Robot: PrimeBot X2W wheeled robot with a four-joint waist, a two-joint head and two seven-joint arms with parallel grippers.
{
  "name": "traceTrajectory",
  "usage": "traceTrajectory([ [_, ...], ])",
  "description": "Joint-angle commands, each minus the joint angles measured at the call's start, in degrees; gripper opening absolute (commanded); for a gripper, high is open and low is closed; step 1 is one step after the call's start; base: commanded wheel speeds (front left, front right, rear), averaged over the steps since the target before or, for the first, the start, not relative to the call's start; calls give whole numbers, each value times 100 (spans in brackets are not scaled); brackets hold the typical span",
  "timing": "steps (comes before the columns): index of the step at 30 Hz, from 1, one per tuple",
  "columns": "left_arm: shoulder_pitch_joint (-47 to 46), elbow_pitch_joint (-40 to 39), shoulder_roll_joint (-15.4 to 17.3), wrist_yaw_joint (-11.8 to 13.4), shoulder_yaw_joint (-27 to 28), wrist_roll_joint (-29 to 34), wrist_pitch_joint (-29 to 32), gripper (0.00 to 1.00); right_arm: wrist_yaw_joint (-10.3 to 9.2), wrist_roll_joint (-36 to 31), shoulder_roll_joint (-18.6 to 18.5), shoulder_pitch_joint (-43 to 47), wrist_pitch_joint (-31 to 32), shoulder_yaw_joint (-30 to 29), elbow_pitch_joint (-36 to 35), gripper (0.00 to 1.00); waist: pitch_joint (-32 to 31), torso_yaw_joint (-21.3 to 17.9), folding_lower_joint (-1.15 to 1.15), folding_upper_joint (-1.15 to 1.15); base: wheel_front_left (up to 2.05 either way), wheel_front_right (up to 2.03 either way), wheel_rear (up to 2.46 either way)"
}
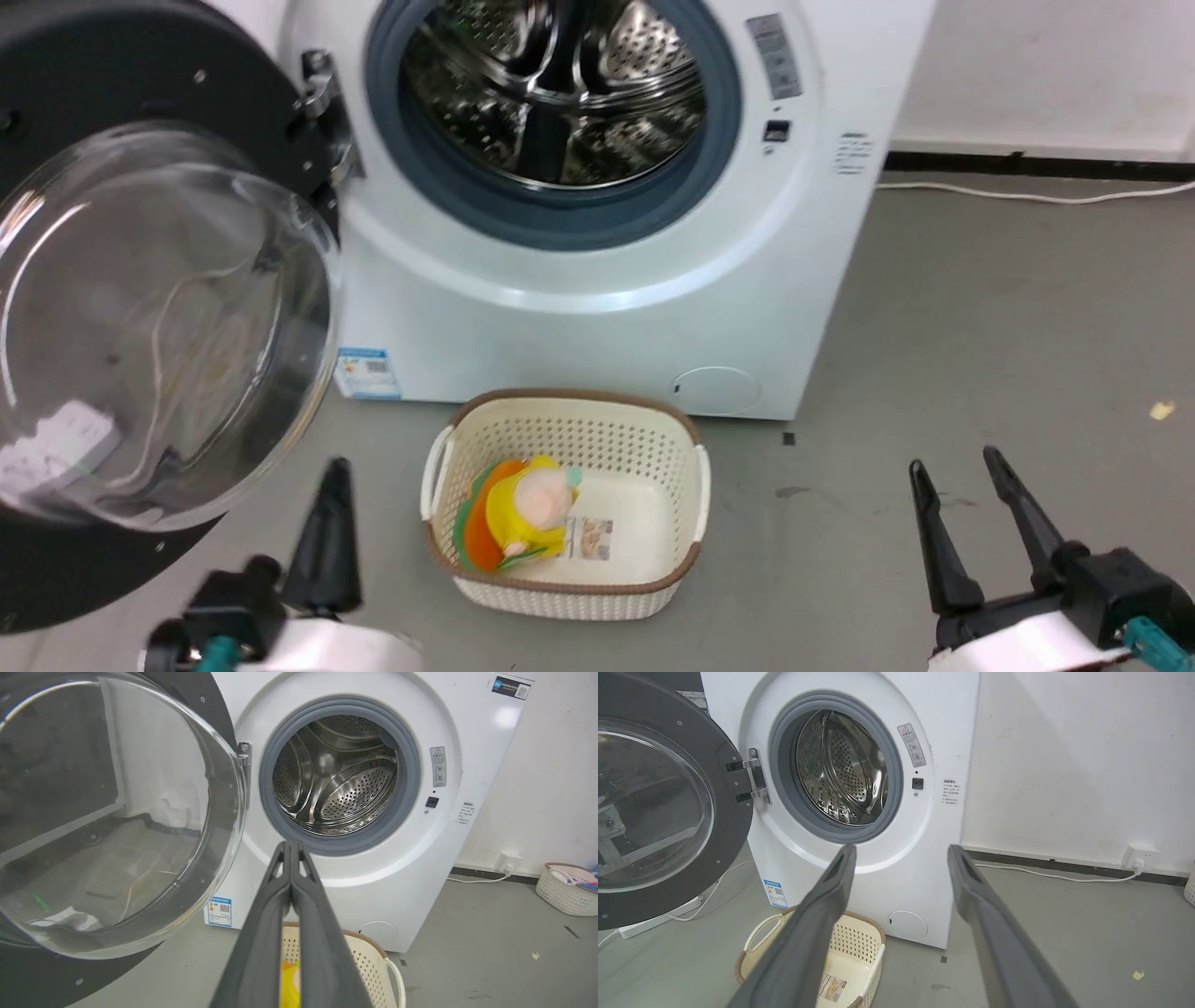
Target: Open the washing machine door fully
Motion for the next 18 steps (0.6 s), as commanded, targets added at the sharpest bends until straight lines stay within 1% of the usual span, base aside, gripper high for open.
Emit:
traceTrajectory([
  [1, 105, -29, -32, -34, -60, 112, -30, 0, 5, 22, 34, 94, -25, 24, -17, 100, -79, -111, 1, 0, 0, 0, 0],
  [4, 216, 29, -138, -63, -191, 223, -30, 0, 5, 37, 39, 169, -25, 57, -4, 100, -102, -160, 1, 0, 0, 0, 0],
  [5, 240, 60, -162, -56, -213, 253, -30, 26, 5, 45, 41, 188, -25, 68, 6, 100, -111, -172, 1, 0, 0, 0, 0],
  [6, 264, 110, -177, -45, -233, 289, -30, 100, 5, 68, 41, 206, -25, 85, 21, 100, -120, -180, 1, 0, 0, 0, 0],
  [9, 318, 331, -198, -66, -354, 417, -30, 100, 5, 138, 43, 247, -25, 150, 98, 100, -154, -201, 1, 0, 0, 0, 0],
  [12, 341, 436, -191, -35, -422, 546, -30, 100, 5, 162, 43, 244, -25, 183, 143, 100, -172, -214, 1, 0, 0, 0, 0],
  [18, 268, 586, -198, -114, -428, 593, -30, 100, 5, 192, 44, 244, -26, 189, 224, 100, -187, -195, 1, 0, 0, 0, 0],
])
